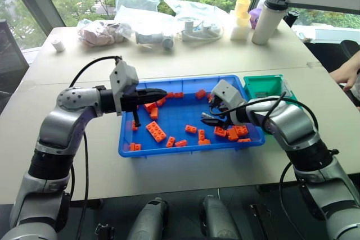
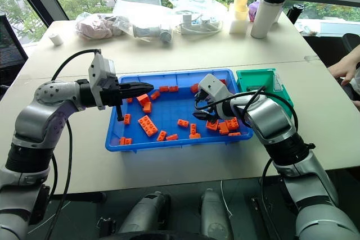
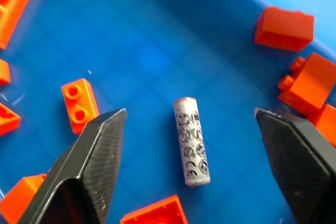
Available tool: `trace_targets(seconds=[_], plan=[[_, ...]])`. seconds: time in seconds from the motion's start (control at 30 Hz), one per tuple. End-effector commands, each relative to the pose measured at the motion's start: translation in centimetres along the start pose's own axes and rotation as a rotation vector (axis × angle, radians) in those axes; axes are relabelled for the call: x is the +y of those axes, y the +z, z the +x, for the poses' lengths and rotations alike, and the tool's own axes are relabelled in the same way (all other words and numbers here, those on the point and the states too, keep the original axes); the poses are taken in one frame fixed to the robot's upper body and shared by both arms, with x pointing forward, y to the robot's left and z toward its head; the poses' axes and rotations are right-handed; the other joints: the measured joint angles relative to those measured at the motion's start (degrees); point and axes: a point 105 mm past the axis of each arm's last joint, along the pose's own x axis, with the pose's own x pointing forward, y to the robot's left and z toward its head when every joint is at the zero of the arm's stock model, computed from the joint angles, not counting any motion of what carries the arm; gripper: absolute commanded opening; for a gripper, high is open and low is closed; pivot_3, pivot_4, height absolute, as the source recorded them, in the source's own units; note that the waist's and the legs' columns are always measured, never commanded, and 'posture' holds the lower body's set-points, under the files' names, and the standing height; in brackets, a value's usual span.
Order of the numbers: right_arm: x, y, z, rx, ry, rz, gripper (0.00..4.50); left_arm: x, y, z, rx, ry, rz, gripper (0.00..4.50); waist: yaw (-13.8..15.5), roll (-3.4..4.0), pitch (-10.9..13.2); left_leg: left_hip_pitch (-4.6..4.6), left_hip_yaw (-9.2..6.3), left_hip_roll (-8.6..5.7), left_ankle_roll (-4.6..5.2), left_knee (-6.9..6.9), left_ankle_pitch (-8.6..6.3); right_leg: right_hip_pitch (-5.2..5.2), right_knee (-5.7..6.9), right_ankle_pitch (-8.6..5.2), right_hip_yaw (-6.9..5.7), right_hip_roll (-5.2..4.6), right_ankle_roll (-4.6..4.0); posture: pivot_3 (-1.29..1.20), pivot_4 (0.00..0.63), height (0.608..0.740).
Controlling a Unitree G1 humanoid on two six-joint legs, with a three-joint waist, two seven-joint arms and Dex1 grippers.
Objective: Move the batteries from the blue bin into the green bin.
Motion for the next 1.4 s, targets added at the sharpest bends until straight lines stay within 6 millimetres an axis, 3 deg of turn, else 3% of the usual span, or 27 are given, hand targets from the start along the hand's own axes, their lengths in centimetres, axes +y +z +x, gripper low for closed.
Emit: trace_targets(seconds=[0.03,0.13,0.17,0.33,0.5,0.57,0.67,0.77,0.83,1.07,1.2,1.33,1.37,1.4], plan=[[0.2,0.2,0.8,-0.008,0.018,-0.045,3.80,0.0,1.2,-0.6,-0.021,0.021,0.045,0.00,-0.09,0.00,0.00,0.00,0.00,0.00,-0.03,0.00,0.01,0.00,0.00,0.00,0.00,0.01,0.00,0.00,0.150,0.740],[0.0,-0.1,1.2,0.002,0.021,-0.047,3.00,0.0,1.2,-0.6,-0.020,0.027,0.044,0.00,-0.08,0.00,0.00,0.00,0.00,0.01,-0.02,-0.01,0.01,-0.01,0.00,0.00,0.00,0.01,0.00,0.00,0.150,0.740],[0.0,-0.2,1.3,0.002,0.024,-0.047,2.37,0.0,1.2,-0.7,-0.019,0.028,0.044,0.00,-0.06,0.00,0.00,0.01,0.00,0.01,-0.02,-0.01,0.01,0.00,0.00,0.00,0.00,0.01,0.00,0.00,0.150,0.740],[0.0,0.3,1.1,-0.009,0.022,-0.069,0.11,-0.1,1.2,-0.9,-0.016,0.032,0.043,0.00,-0.05,0.00,0.00,0.01,0.00,0.01,-0.02,0.00,0.01,0.01,0.00,0.00,0.00,0.02,0.00,0.00,0.150,0.740],[-1.5,2.6,-1.5,-0.086,-0.064,-0.091,0.03,-0.1,1.3,-0.8,-0.016,0.029,0.044,0.00,0.02,0.00,0.00,0.00,0.00,0.00,-0.01,0.00,0.01,0.00,0.00,0.00,0.00,0.01,0.00,0.00,0.150,0.740],[-3.0,3.7,-3.4,-0.128,-0.134,-0.070,0.03,-0.1,1.3,-0.8,-0.017,0.026,0.043,0.00,0.05,0.01,0.00,0.00,0.00,0.00,-0.01,0.00,0.00,0.00,-0.01,0.00,0.00,0.01,0.00,0.00,0.150,0.740],[-7.4,4.8,-8.5,-0.187,-0.349,-0.015,0.03,-0.3,1.2,-0.7,-0.017,0.013,0.035,0.00,0.27,0.02,0.01,-0.01,0.00,-0.01,0.00,0.00,0.00,0.00,-0.01,0.00,0.00,0.00,0.00,0.00,0.150,0.740],[-11.4,2.5,-13.2,-0.126,-0.563,0.030,0.03,-0.4,1.0,-0.5,-0.020,-0.004,0.023,0.00,0.95,0.02,0.01,-0.02,-0.02,-0.02,0.03,-0.01,-0.02,0.03,-0.08,0.00,-0.03,-0.02,0.00,0.00,0.150,0.740],[-12.2,0.7,-14.5,-0.081,-0.607,0.061,0.03,-0.4,1.0,-0.3,-0.024,-0.013,0.019,0.00,1.20,0.00,0.00,-0.01,0.01,-0.02,0.07,-0.02,-0.04,0.05,-0.12,0.00,-0.04,-0.02,0.00,0.00,0.150,0.740],[-11.0,-3.6,-13.4,-0.006,-0.538,0.124,0.03,-0.3,0.7,0.3,-0.030,-0.039,0.009,0.00,0.15,0.02,0.01,0.07,0.10,0.04,0.12,-0.03,-0.06,0.08,0.01,0.00,0.04,0.00,0.00,0.00,0.150,0.740],[-11.0,-4.9,-13.0,0.001,-0.540,0.172,2.00,-0.3,0.5,0.4,-0.031,-0.049,0.007,0.00,0.02,0.02,0.01,0.07,0.11,0.04,0.12,-0.03,-0.06,0.06,0.01,0.00,0.05,0.02,0.00,0.00,0.150,0.740],[-10.7,-4.0,-13.4,-0.017,-0.534,0.148,4.13,-0.3,0.6,0.4,-0.030,-0.051,0.008,0.00,0.21,0.02,0.01,0.06,0.10,0.03,0.12,-0.01,-0.06,0.08,0.00,0.00,0.05,0.01,0.00,0.00,0.150,0.740],[-10.6,-3.6,-13.5,-0.029,-0.530,0.135,4.40,-0.3,0.6,0.3,-0.029,-0.052,0.008,0.00,0.26,0.02,0.01,0.06,0.09,0.03,0.12,0.00,-0.06,0.08,0.00,0.00,0.04,0.00,0.00,0.00,0.150,0.740],[-10.5,-3.1,-13.6,-0.045,-0.521,0.120,4.40,-0.3,0.6,0.3,-0.028,-0.053,0.008,0.00,0.28,0.02,0.01,0.06,0.08,0.03,0.12,0.01,-0.06,0.10,-0.01,0.00,0.03,0.00,0.00,0.00,0.150,0.740]])
